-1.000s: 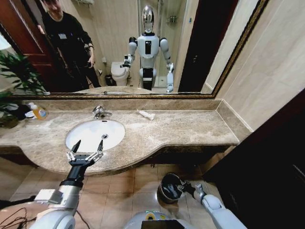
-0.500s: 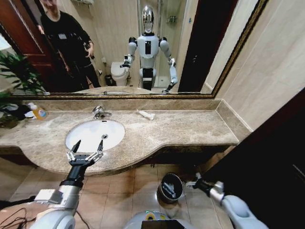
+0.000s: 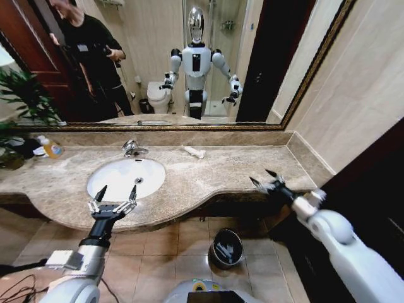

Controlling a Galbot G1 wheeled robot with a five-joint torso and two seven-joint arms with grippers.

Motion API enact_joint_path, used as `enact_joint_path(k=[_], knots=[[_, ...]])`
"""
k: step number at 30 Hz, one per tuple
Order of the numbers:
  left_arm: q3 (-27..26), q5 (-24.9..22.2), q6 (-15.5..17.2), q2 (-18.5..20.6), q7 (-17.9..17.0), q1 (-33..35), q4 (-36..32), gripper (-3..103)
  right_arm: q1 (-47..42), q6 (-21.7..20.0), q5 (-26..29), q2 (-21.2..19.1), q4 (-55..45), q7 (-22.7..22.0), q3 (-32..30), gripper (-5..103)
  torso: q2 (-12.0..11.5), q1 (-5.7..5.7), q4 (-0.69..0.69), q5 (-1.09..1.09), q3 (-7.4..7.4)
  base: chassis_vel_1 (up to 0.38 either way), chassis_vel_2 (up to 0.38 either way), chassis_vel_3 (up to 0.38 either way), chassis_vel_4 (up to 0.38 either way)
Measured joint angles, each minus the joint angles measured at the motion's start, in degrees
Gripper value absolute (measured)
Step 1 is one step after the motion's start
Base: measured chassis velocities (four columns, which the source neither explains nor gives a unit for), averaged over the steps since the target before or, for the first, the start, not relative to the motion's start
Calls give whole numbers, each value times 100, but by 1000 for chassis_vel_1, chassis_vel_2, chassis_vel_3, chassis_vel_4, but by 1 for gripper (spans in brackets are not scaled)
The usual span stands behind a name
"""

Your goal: Pick up the trash from the sink and place it in the trash bin.

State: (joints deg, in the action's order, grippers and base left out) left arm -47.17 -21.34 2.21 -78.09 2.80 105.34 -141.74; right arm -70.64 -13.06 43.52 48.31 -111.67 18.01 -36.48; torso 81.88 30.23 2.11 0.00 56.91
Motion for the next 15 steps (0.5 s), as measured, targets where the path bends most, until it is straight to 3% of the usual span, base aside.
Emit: enact_joint_path(k=[5, 8, 12, 15], knots=[[0, 0, 0, 0, 0, 0, 0, 100, 702, -138, 22, -84, 112, -355, 660, 100, 0, 0, 0, -1, 0, 0, 0, 0, 0], [0, 0, 0, 0, 0, 1, 0, 100, 1476, -268, -14, -18, 457, -973, 1505, 100, 0, 0, 0, 2, 0, 0, 0, 0, 0], [0, 0, 0, 0, 0, 0, 0, 100, 2185, -393, -9, 94, 772, -1396, 2199, 100, 0, 0, 0, -1, 0, 0, 0, 0, 0], [0, 0, 0, 0, 0, 0, 0, 100, 2538, -416, -13, 121, 960, -1492, 2530, 100, 0, 0, 1, -2, -1, 0, 0, 0, 0]])
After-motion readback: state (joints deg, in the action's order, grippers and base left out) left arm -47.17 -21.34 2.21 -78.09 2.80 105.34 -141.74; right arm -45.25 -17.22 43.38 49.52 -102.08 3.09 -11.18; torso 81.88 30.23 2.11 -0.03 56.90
